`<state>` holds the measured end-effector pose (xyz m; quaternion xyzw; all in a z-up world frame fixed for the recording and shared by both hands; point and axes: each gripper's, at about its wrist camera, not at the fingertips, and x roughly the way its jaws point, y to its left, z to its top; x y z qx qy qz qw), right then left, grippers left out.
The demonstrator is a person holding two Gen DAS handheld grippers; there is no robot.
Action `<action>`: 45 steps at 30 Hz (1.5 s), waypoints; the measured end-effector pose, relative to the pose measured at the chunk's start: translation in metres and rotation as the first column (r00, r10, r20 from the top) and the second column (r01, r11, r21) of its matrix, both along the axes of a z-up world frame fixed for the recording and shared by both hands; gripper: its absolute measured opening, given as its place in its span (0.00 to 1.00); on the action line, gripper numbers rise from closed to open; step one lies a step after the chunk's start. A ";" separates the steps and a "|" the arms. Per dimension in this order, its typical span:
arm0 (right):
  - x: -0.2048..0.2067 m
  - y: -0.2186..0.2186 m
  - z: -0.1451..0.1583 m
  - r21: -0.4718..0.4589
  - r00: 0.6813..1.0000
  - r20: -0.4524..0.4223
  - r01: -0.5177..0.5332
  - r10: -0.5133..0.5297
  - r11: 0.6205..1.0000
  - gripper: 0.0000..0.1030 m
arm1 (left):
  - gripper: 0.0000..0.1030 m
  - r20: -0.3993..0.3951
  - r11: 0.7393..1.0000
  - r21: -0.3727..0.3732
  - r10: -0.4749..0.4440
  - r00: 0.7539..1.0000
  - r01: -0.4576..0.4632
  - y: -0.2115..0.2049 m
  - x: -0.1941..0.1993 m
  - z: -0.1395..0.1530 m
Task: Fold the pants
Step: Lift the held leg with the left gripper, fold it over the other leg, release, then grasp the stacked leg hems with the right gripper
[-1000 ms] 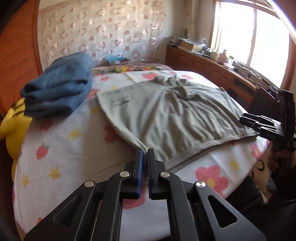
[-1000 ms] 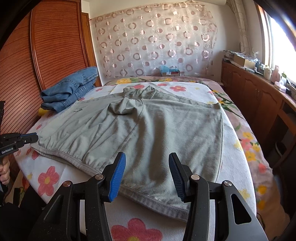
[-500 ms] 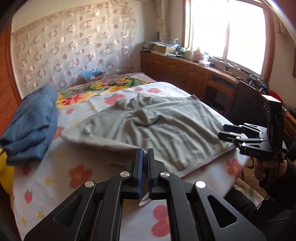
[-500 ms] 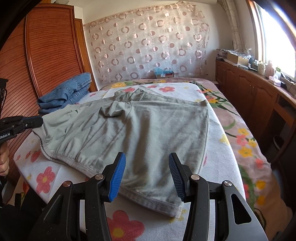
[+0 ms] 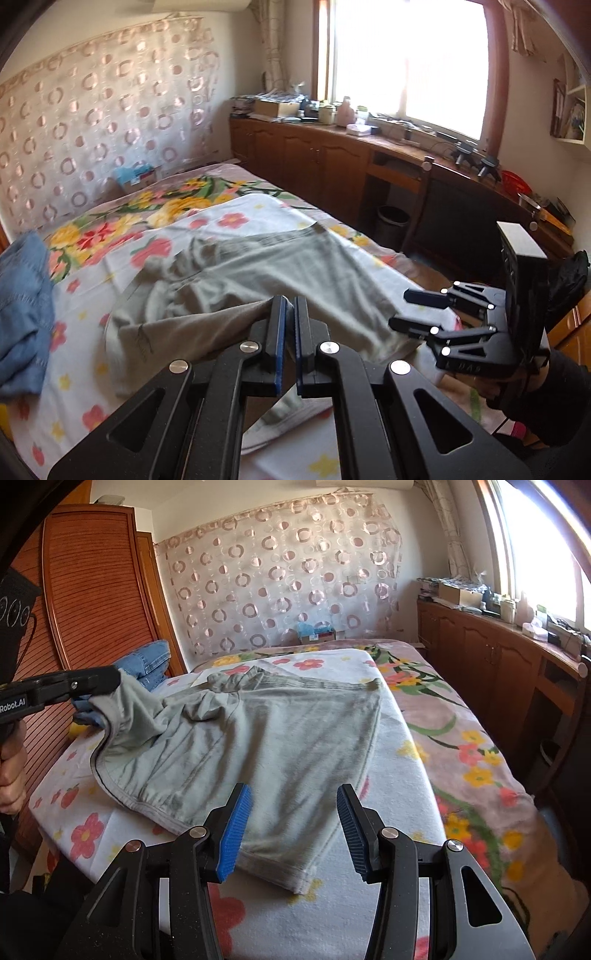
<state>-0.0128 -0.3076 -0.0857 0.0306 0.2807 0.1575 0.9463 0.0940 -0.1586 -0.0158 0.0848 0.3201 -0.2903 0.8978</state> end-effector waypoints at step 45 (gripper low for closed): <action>0.045 0.047 -0.013 0.007 0.987 -0.111 -0.116 0.116 0.993 0.25 | 0.80 -0.095 0.970 0.033 0.242 0.966 -0.239 0.065 0.010 -0.070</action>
